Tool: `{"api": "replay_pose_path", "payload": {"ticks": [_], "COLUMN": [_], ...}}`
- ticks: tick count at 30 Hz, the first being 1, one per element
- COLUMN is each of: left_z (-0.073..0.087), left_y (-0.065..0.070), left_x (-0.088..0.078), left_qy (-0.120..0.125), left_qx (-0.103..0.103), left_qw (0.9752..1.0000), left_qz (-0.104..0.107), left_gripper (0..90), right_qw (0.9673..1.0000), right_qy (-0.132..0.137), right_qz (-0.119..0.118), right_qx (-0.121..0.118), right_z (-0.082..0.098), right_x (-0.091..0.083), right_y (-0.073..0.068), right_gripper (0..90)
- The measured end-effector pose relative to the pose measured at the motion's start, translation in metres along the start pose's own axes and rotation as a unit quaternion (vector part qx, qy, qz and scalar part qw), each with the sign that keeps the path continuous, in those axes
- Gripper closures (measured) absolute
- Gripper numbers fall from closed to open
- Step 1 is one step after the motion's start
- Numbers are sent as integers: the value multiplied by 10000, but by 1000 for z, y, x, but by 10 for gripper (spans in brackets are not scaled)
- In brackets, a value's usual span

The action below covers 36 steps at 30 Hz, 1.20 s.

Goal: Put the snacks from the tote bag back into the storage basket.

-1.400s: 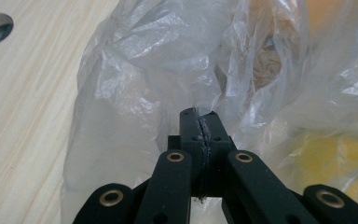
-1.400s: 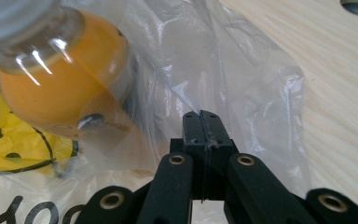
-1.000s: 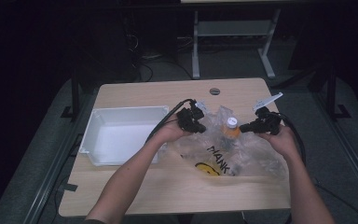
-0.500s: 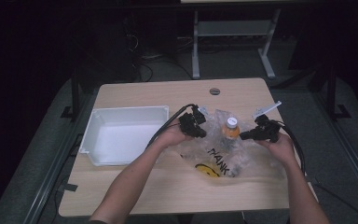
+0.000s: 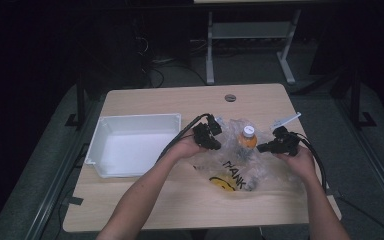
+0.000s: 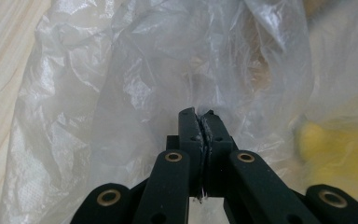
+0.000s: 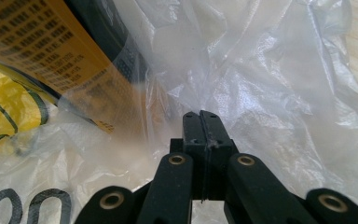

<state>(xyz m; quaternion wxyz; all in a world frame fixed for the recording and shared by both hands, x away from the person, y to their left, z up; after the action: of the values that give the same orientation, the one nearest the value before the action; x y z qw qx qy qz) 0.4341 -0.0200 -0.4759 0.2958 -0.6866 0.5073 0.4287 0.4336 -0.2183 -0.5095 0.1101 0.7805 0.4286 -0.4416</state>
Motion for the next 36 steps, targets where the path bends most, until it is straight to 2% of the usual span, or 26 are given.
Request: {"api": "replay_pose_path", "payload": {"ticks": [4, 8, 12, 17, 20, 26, 28, 31, 36], "left_z": [1, 1, -1, -2, -7, -20, -26, -29, -35], "left_y": [0, 0, -3, -5, -1, 12, 19, 25, 32], "left_x": [-2, -11, -26, -46, -57, -74, -78, -80, -87], "left_qy": [-62, -6, 167, 344, 621, 935, 1115, 1152, 1298], "left_qx": [-26, -74, -165, -163, -170, 38, 119, 236, 277], "left_qw": [10000, 10000, 9997, 9992, 9979, 9955, 9934, 9926, 9904], "left_qz": [-29, -61, -72, -100, 0, 173, 261, 299, 380], "left_gripper": [861, 811, 758, 707, 689, 653, 629, 610, 593], "right_qw": [10000, 9999, 9998, 9999, 9999, 9999, 9999, 9999, 9999], "right_qy": [18, 108, 151, 151, 124, 100, 94, 82, 85], "right_qz": [2, 37, 86, 70, 85, 110, 124, 126, 141], "right_qx": [25, -39, -27, -34, -27, -46, -43, 0, -19], "right_z": [0, -2, -3, -3, -3, -4, -4, -4, -4], "right_x": [0, -5, -10, -10, -9, -6, -6, -6, -6], "right_y": [-2, -3, -4, -5, -6, -5, -5, -5, -4], "right_gripper": [896, 896, 896, 896, 896, 896, 896, 896, 896]}}
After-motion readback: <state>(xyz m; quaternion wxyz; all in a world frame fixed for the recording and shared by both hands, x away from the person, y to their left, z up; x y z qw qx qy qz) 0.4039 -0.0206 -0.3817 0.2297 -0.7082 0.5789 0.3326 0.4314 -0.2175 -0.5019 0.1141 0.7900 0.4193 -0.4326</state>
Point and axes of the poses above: each handheld gripper's, and its own axes: x roughly forward along the jaws, z roughly out of its underside, y roughly to its right, the point moved 8 cm from there along x, roughly forward along the jaws, and after that the axes turned 3 degrees about -y, right-handed, at the moved point
